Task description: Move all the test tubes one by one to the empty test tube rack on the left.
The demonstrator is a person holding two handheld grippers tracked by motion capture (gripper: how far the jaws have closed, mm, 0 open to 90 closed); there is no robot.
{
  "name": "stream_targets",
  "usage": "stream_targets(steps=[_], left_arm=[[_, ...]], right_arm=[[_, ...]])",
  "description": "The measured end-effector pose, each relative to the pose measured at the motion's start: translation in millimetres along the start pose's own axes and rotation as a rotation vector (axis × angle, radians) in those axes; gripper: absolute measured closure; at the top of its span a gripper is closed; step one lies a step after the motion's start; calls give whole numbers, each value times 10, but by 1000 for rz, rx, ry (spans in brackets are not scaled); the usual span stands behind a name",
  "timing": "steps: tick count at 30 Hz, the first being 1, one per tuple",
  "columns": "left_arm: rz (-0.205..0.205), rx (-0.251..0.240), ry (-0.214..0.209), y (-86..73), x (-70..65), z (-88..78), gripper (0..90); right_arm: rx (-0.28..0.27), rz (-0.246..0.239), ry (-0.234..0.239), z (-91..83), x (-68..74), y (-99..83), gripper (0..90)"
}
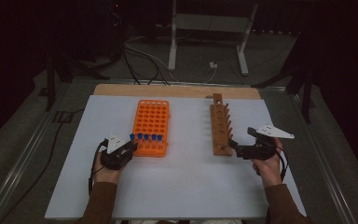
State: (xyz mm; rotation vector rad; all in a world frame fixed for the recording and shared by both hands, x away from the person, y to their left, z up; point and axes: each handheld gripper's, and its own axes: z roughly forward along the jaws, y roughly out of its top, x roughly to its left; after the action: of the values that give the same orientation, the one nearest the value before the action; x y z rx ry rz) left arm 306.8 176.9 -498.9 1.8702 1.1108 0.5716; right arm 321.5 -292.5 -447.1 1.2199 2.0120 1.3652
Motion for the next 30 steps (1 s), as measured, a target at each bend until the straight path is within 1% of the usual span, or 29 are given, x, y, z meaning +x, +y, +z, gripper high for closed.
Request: stream_targets(steps=[2, 5, 7, 9, 11, 13, 15, 17, 18, 20, 23, 25, 30], left_arm=[[-19, -13, -12, 5, 25, -21, 767], [-70, -61, -34, 30, 65, -94, 715], [-87, -82, -38, 46, 78, -152, 654], [-97, -105, -28, 57, 79, -215, 608], [-98, -127, -22, 77, 82, -288, 566], [-93, -165, -15, 97, 87, -372, 537], [-91, -195, -16, 106, 100, -451, 509], [-91, -214, -25, 106, 118, -520, 484], [-89, -224, -20, 103, 124, -550, 458], [-89, -235, -11, 94, 141, -609, 403], [-85, -250, 18, 72, 164, -691, 332], [-90, -253, 40, 51, 179, -727, 267], [-107, -256, 64, 3, 210, -784, 162]], right_arm=[[-2, -3, 0, -13, -8, -3, 0], [-12, 4, 0, -40, -26, -12, 0], [-14, -2, -2, -58, -27, -21, 0], [-20, -5, -4, -80, -19, -37, 0], [-34, -11, -11, -107, 3, -63, 0], [-46, -24, -17, -133, 28, -90, 0], [-57, -32, -21, -157, 45, -113, 0], [-71, -37, -20, -182, 53, -141, 0], [-76, -41, -20, -192, 55, -157, 0], [-84, -44, -23, -219, 56, -192, 0], [-87, -50, -18, -252, 69, -243, 0], [-95, -58, -16, -270, 82, -268, 0], [-106, -61, -15, -300, 106, -315, 0]])
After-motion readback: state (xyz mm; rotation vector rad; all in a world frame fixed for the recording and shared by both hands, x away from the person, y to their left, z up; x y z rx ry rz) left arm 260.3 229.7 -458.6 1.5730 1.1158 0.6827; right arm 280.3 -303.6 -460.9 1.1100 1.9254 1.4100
